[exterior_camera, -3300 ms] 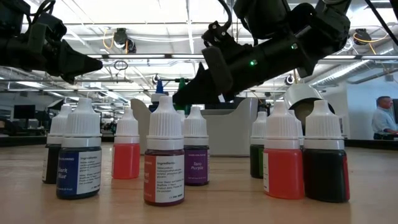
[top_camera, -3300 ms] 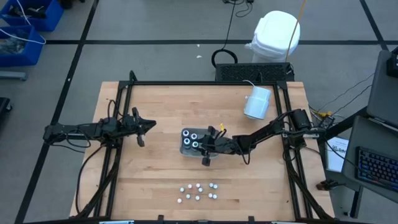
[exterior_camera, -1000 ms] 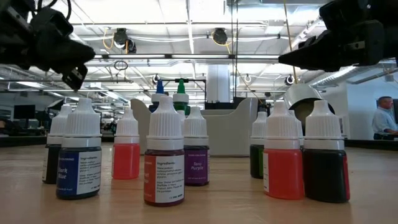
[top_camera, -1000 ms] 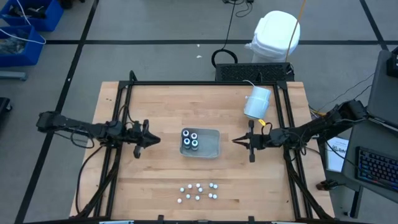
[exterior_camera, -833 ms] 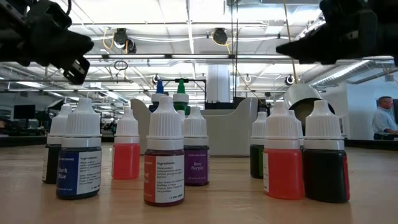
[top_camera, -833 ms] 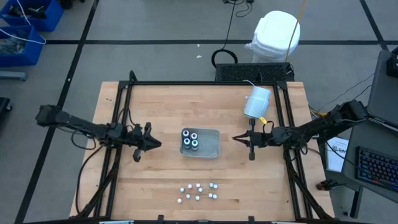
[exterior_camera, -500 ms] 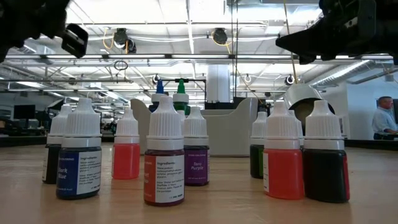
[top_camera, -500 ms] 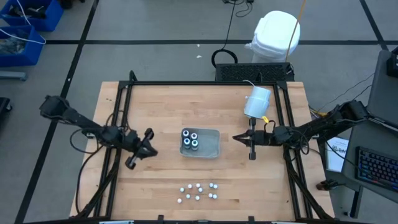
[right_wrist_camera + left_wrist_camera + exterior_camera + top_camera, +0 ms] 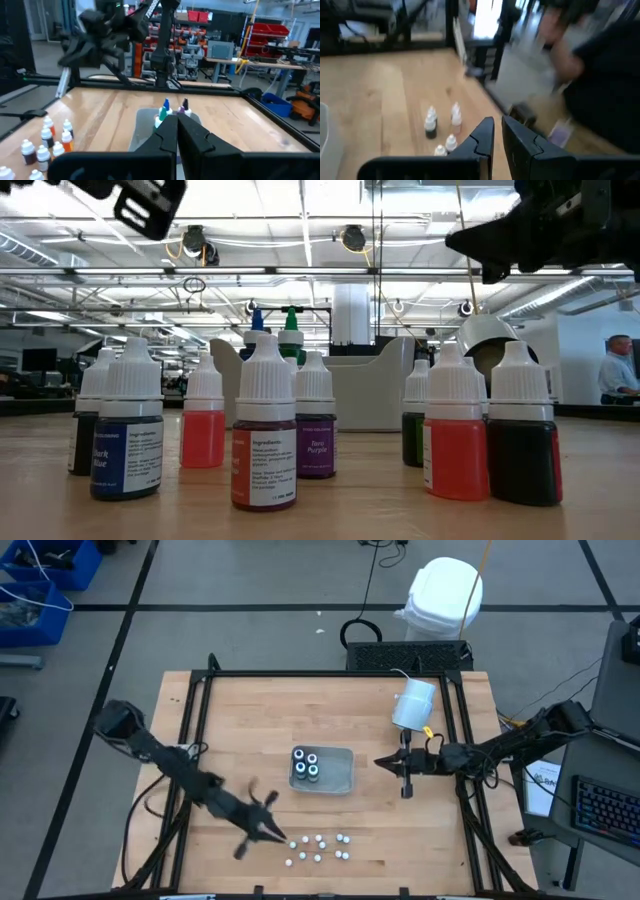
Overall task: Pick & Place food coloring
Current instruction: Put the small yellow bottle into the gray bin
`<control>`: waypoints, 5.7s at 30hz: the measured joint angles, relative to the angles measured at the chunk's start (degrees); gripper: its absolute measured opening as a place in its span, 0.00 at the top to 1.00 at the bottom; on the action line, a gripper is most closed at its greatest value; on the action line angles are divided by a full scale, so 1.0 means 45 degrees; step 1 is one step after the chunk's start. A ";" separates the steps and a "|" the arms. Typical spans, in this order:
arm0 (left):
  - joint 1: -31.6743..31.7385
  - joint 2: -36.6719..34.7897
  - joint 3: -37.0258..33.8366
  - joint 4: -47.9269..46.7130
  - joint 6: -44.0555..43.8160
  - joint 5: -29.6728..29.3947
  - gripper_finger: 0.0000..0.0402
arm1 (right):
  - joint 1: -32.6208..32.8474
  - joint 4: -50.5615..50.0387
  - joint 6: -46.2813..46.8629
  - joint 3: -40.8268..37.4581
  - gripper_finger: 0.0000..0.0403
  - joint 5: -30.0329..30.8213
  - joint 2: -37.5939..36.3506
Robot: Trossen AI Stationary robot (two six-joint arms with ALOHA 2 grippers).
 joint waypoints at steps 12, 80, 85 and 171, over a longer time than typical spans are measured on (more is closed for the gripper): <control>-0.0019 0.2283 0.4269 -0.8330 -0.0849 -0.3199 0.90 | 0.0055 0.0459 -0.1113 0.0005 1.00 0.0001 -0.0005; -0.3797 0.5425 0.4511 -0.5544 -0.6311 -0.7207 0.48 | 0.1138 -0.4396 -0.0017 0.0005 1.00 -0.1339 -0.3448; -0.3626 0.5451 0.4521 -0.5574 -0.6281 -0.6309 0.48 | 0.1138 -0.4526 0.0105 0.0005 1.00 -0.1339 -0.3444; 0.2251 0.5503 1.2602 -1.1065 -0.1952 -0.6375 0.83 | 0.1138 -0.5113 0.0589 -0.0010 1.00 -0.1334 -0.3385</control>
